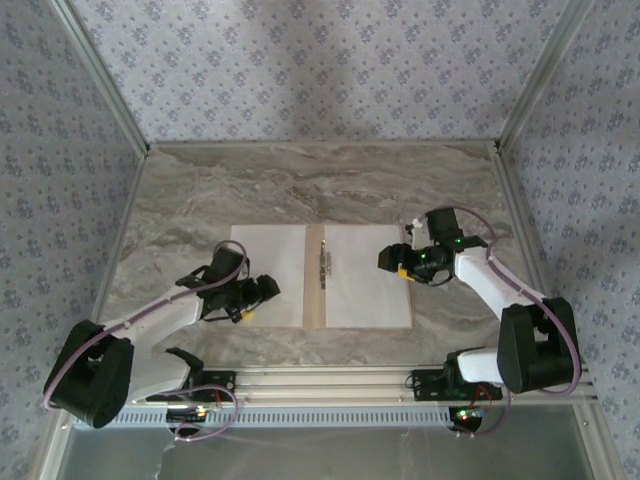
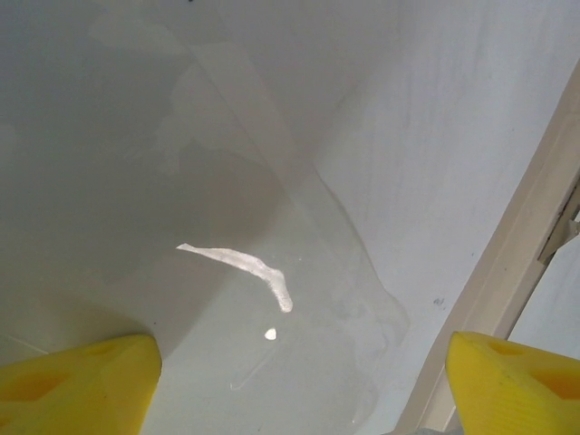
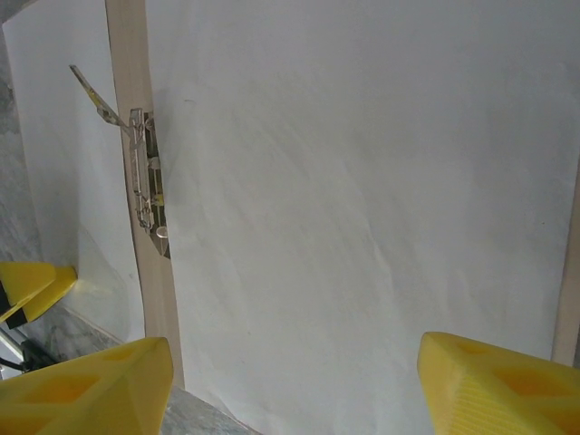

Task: Put the files into the folder

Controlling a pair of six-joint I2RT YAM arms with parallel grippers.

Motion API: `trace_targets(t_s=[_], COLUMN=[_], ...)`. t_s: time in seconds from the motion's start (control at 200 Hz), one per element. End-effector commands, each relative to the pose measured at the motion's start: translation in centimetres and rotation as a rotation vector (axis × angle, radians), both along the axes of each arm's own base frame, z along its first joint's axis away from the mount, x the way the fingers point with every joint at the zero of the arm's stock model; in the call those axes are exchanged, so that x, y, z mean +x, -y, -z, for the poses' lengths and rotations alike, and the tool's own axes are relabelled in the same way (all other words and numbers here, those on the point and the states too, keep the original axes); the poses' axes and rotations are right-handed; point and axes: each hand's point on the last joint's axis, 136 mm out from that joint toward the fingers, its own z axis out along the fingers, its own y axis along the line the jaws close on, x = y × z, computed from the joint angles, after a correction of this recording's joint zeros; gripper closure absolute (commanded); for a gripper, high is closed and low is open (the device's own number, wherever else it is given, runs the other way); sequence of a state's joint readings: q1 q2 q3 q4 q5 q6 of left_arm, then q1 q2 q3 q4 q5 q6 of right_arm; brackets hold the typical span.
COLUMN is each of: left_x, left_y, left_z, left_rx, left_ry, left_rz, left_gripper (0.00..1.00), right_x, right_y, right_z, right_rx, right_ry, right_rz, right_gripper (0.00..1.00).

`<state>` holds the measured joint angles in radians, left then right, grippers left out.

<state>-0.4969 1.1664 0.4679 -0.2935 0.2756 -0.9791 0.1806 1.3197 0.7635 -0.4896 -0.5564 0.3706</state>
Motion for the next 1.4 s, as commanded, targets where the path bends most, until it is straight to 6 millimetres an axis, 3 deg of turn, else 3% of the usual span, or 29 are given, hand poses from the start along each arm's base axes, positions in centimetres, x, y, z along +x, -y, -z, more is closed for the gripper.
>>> trace_targets(t_s=[0.0, 0.39, 0.505, 0.61, 0.69, 0.805, 1.019, 1.194, 1.394], left_x=[-0.2, -0.1, 0.6, 1.1, 2.1, 4.7, 10.0, 13.3, 15.4], left_y=[0.1, 2.5, 2.6, 0.8, 0.8, 3.6, 10.7, 15.4, 17.8], left_z=[0.8, 0.1, -1.8, -3.7, -5.2, -7.0, -9.3, -9.0, -7.1], left_rx=[0.010, 0.011, 0.076, 0.247, 0.287, 0.247, 0.124, 0.029, -0.012], left_ry=[-0.027, -0.018, 0.030, 0.050, 0.102, 0.211, 0.385, 0.428, 0.405], left_rz=[-0.020, 0.023, 0.093, 0.160, 0.200, 0.317, 0.547, 0.671, 0.719], left_gripper=[0.16, 0.16, 0.16, 0.14, 0.13, 0.11, 0.09, 0.09, 0.10], right_x=[-0.8, -0.6, -0.3, 0.1, 0.5, 1.0, 1.1, 0.7, 0.1], right_y=[0.3, 1.1, 1.4, 1.6, 1.7, 1.8, 1.7, 1.4, 1.0], right_z=[-0.2, -0.4, -0.9, -1.4, -1.8, -2.2, -3.2, -4.1, -4.2], right_rx=[0.012, 0.015, 0.022, 0.019, 0.015, 0.019, 0.049, 0.091, 0.122], right_ry=[-0.021, -0.013, 0.003, 0.030, 0.058, 0.086, 0.153, 0.190, 0.178], right_rz=[0.011, 0.049, 0.060, 0.066, 0.070, 0.087, 0.124, 0.146, 0.147], right_gripper=[0.26, 0.26, 0.26, 0.27, 0.27, 0.27, 0.27, 0.27, 0.27])
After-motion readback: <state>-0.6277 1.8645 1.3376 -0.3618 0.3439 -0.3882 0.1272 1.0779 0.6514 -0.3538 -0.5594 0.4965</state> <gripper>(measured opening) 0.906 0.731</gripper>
